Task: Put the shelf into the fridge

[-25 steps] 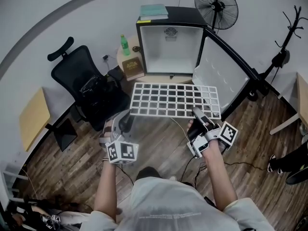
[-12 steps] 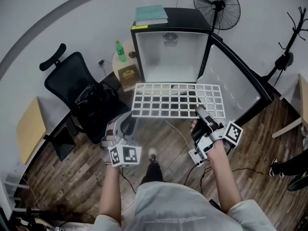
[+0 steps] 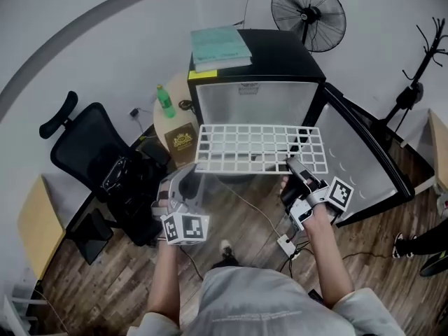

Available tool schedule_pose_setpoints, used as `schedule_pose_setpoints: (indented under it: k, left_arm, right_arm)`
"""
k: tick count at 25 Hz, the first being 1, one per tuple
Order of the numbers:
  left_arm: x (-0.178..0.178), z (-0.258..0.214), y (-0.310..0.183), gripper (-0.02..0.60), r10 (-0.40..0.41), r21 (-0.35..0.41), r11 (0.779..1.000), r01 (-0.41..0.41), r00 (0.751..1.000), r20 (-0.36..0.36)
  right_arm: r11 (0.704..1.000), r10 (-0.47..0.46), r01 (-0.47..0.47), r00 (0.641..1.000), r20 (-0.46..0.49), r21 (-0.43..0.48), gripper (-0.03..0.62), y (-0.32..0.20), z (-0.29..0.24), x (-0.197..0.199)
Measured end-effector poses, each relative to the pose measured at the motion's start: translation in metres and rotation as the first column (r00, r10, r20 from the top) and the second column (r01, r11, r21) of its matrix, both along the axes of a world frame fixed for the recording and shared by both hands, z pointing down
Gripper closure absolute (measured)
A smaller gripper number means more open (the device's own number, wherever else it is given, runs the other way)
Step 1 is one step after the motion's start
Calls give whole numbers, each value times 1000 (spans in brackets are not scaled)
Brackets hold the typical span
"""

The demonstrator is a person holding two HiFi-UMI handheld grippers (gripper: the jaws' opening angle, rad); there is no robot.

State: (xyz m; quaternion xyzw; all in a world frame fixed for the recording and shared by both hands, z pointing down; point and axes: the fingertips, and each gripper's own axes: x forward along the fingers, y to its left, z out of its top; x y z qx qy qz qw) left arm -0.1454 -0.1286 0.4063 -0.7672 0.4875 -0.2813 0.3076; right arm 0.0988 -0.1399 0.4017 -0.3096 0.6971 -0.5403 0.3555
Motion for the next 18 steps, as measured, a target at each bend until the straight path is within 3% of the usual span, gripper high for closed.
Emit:
schedule_pose_setpoints:
  k: [7, 18]
  left_arm:
    - [-8, 11, -55, 492, 27, -33, 999, -28, 1000, -6]
    - [10, 35, -73, 492, -34, -86, 996, 33, 999, -11]
  right_arm:
    - [1000, 31, -31, 999, -22, -6, 536, -51, 9, -8]
    - [1000, -17, 15, 998, -57, -20, 537, -76, 29, 10]
